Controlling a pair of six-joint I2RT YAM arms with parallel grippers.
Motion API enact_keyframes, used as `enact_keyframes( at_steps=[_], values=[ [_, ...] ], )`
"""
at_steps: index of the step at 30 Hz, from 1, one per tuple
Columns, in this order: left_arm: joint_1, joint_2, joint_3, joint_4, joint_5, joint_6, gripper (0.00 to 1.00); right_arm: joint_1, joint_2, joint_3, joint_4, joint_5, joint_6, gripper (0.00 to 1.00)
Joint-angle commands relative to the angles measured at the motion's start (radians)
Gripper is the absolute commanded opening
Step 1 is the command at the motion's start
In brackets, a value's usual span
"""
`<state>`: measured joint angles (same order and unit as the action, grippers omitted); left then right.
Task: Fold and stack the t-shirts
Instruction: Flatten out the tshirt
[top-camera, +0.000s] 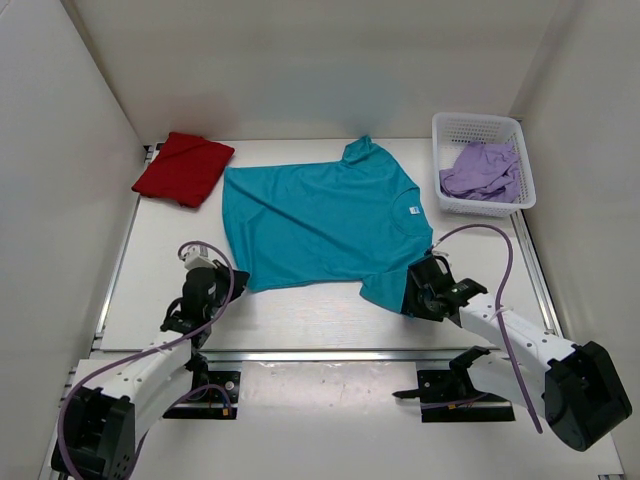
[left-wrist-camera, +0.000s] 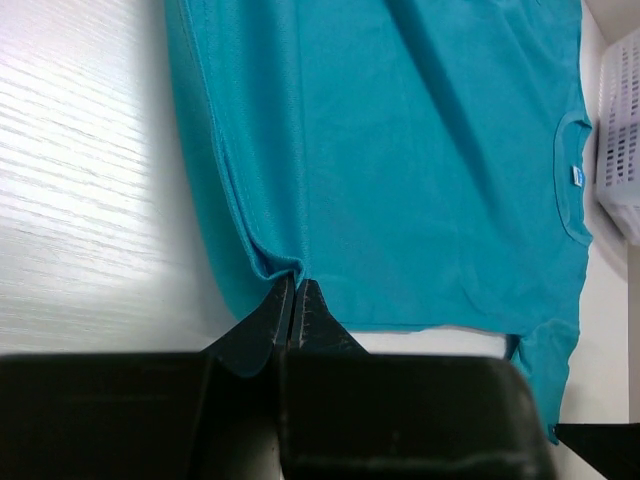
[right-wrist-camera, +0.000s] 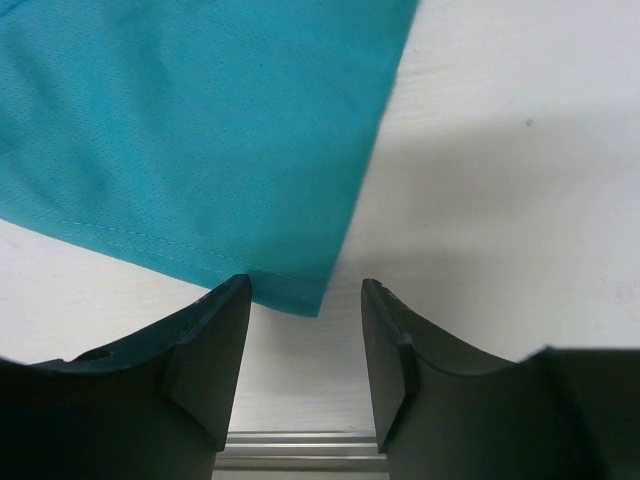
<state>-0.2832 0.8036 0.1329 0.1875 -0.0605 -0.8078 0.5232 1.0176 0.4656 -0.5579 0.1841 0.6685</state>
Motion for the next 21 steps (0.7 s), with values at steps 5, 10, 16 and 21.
enact_keyframes(
  at_steps=[5, 10, 16, 21],
  values=[
    [-0.010, 0.012, -0.004, 0.035, -0.004, 0.006, 0.00, -0.054, -0.016, -0.041, 0.019, -0.040, 0.025, 0.45],
    [0.013, 0.011, -0.009, 0.040, 0.014, 0.001, 0.00, -0.074, -0.002, -0.077, 0.082, -0.072, 0.020, 0.26],
    [0.033, 0.014, 0.026, 0.026, 0.028, 0.010, 0.00, -0.107, -0.036, -0.098, 0.182, -0.132, 0.006, 0.01],
    [0.061, 0.040, 0.149, -0.020, 0.089, 0.044, 0.00, -0.129, -0.147, 0.019, 0.164, -0.134, -0.058, 0.01]
  ],
)
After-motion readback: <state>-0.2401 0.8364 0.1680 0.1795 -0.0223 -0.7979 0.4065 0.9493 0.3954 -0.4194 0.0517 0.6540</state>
